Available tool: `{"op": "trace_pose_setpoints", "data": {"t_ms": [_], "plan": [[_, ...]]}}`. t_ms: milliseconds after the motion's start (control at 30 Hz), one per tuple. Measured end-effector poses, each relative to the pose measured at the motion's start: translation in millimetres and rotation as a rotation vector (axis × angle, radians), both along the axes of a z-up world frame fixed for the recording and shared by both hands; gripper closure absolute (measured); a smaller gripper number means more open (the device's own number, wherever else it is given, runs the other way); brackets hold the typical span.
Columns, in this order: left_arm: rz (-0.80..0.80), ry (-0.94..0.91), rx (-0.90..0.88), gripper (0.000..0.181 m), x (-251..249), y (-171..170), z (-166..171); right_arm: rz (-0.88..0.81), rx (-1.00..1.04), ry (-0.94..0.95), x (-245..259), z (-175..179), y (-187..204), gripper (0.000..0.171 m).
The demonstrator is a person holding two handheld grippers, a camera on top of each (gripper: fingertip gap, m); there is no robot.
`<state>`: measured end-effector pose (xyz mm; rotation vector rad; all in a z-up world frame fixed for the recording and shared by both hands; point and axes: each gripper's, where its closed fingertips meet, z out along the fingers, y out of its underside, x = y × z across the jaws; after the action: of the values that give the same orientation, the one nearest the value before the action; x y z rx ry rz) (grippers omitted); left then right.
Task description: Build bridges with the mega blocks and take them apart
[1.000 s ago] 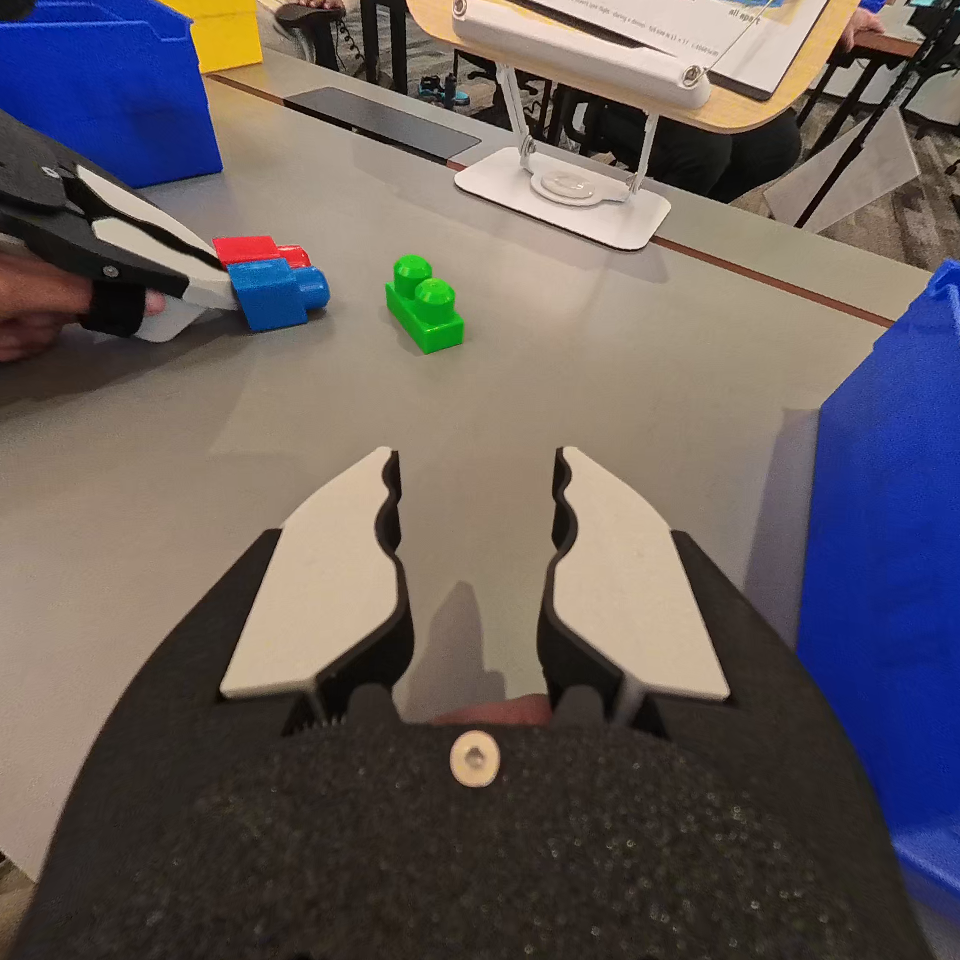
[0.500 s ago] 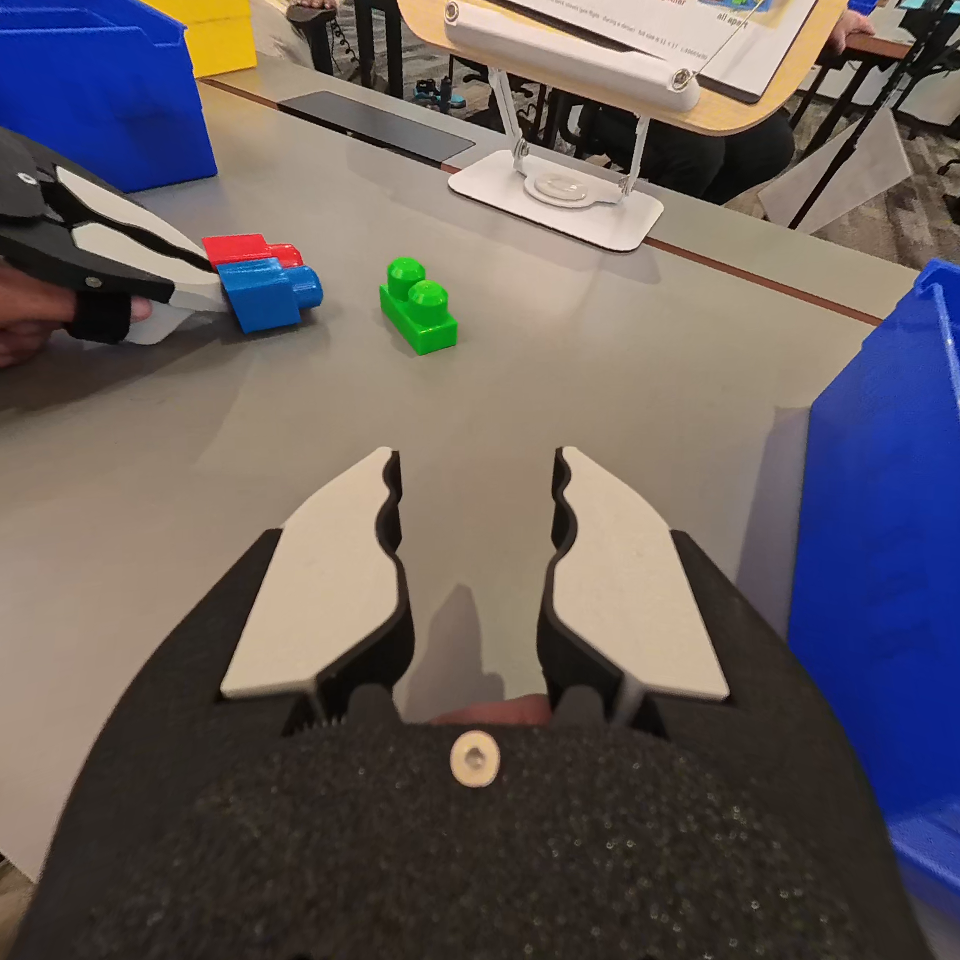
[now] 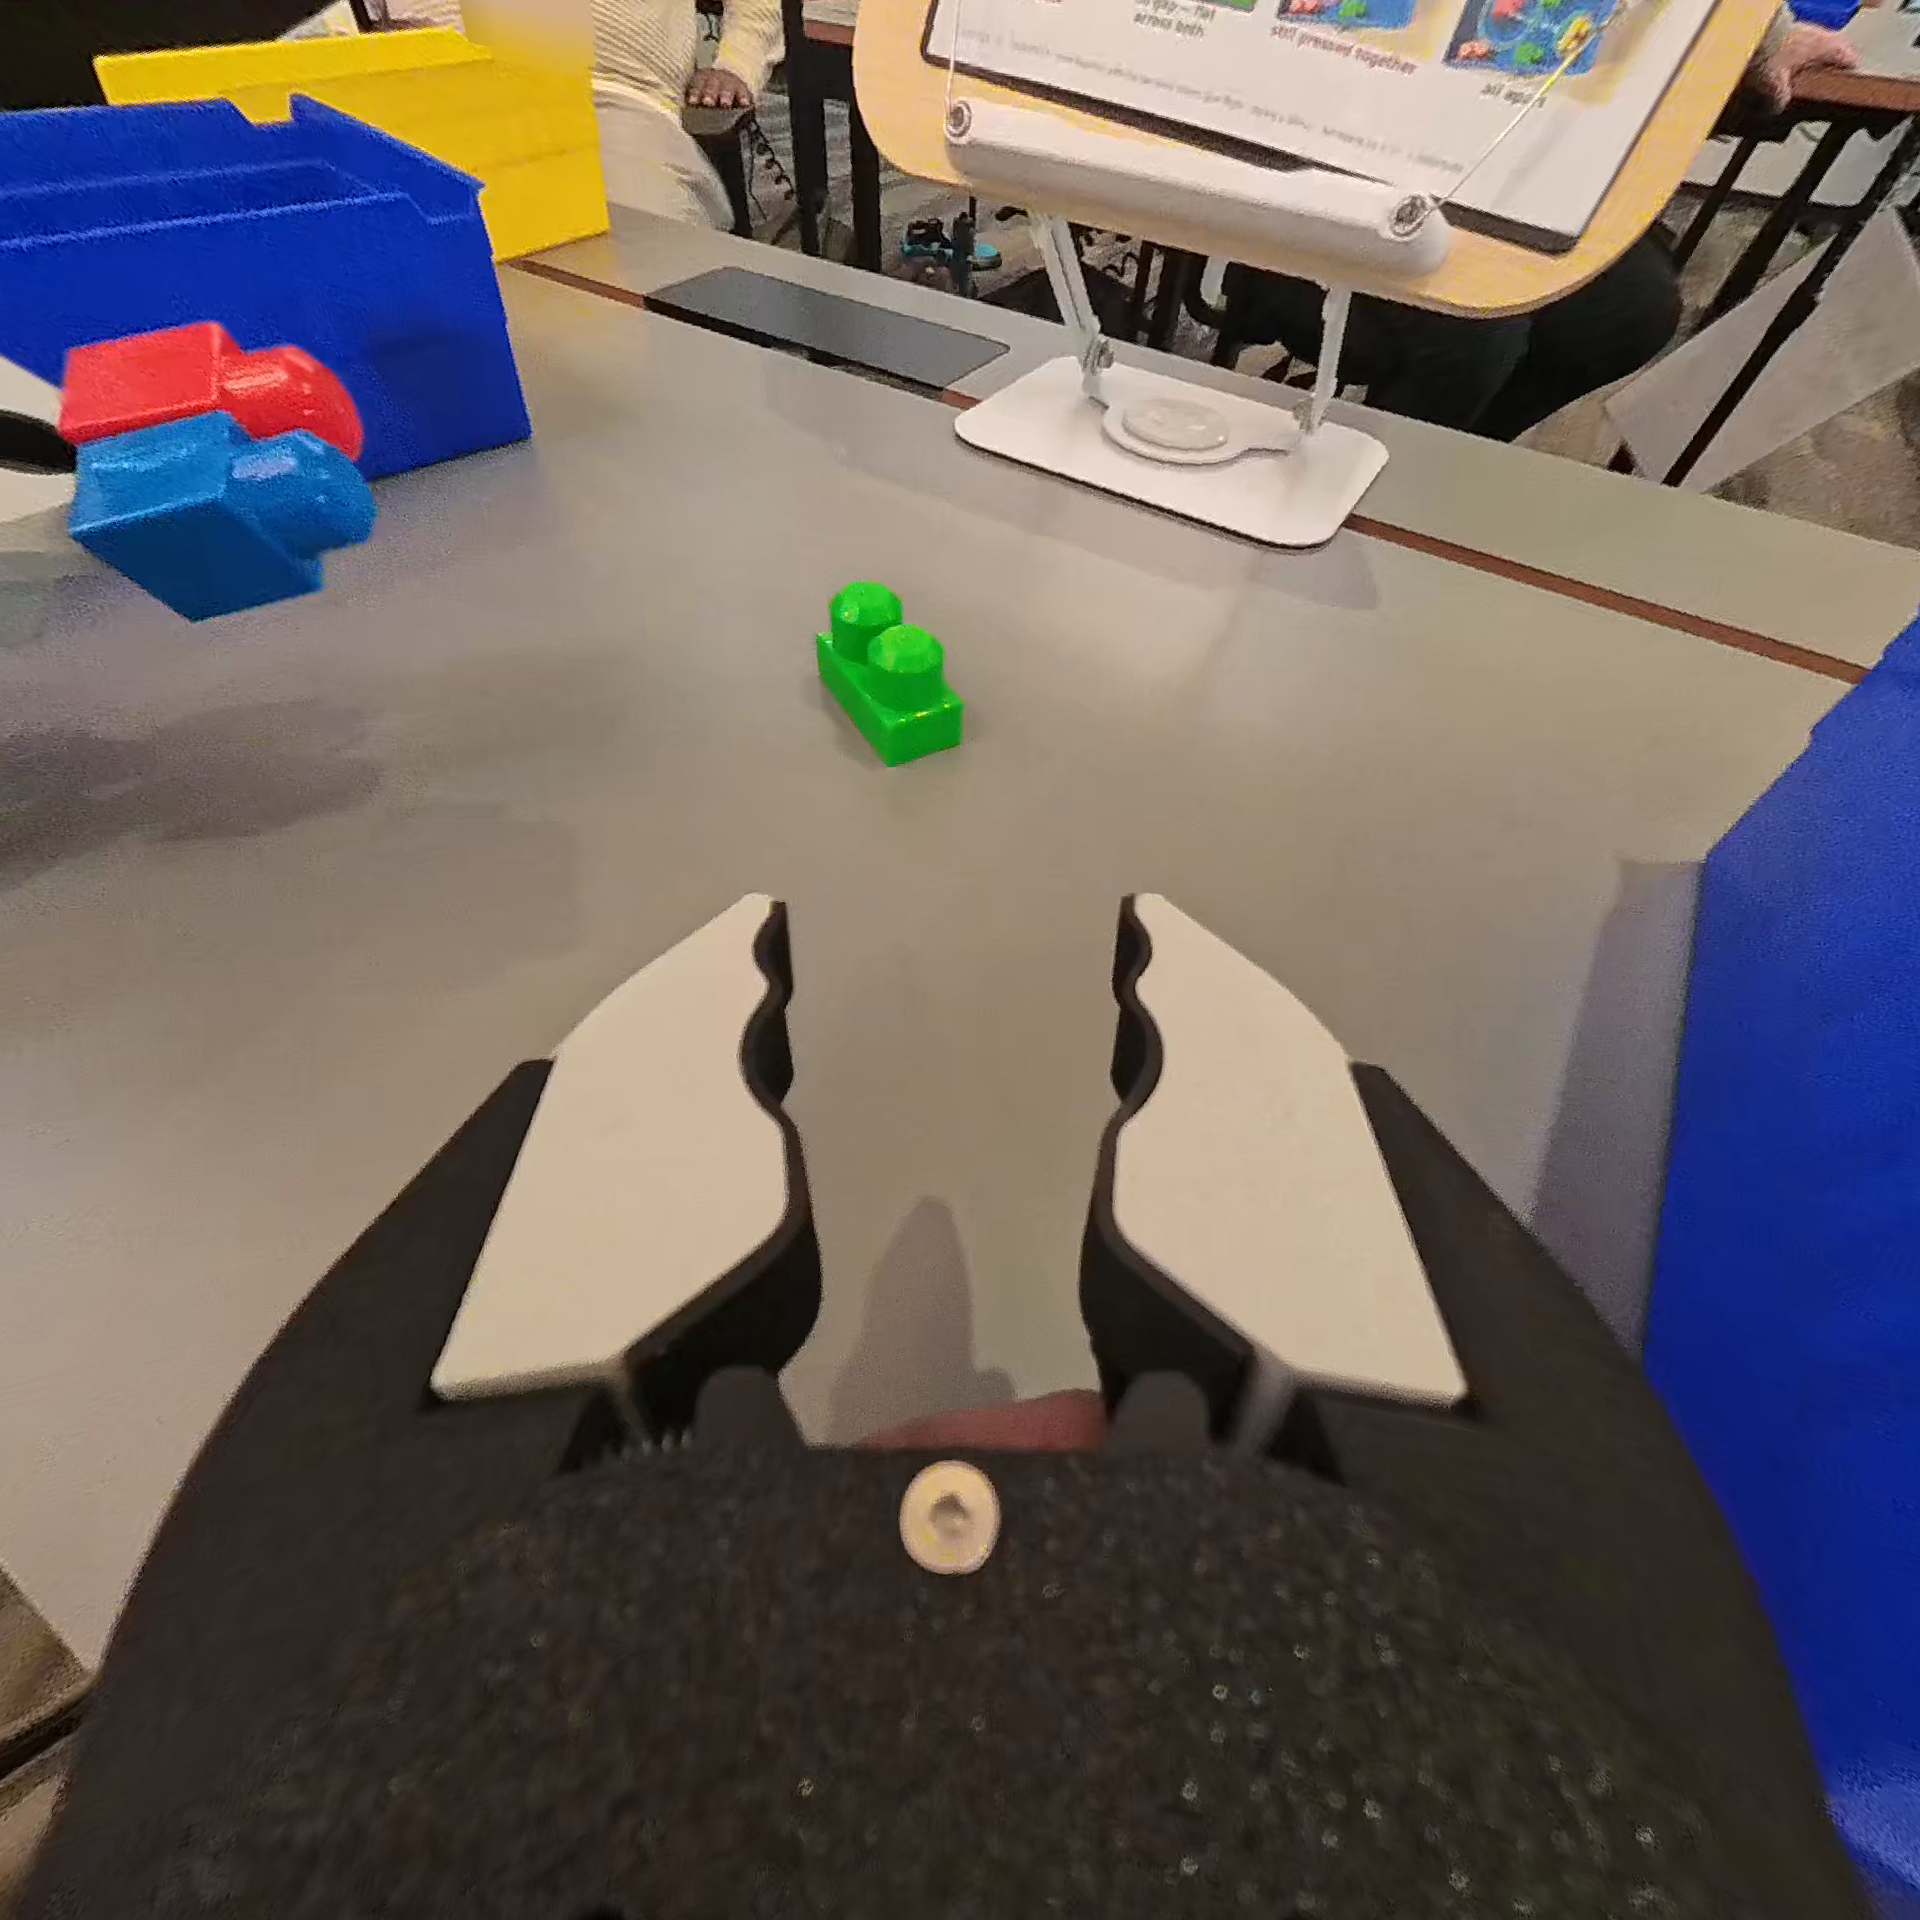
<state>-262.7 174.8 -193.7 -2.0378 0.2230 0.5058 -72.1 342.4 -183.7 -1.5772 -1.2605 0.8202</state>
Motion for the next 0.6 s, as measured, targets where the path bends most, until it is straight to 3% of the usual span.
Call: {"op": "trace_pose_setpoints", "data": {"t_ms": [400,600], "plan": [[-0.029,-0.156,0.088,0.172,24,-18,-7,0.01,0.033,-0.059,-11,-6,-11,0.107],[-0.033,-0.157,0.059,0.172,27,-21,-11,0.141,0.154,-0.299,-67,-20,3,0.101]]}}
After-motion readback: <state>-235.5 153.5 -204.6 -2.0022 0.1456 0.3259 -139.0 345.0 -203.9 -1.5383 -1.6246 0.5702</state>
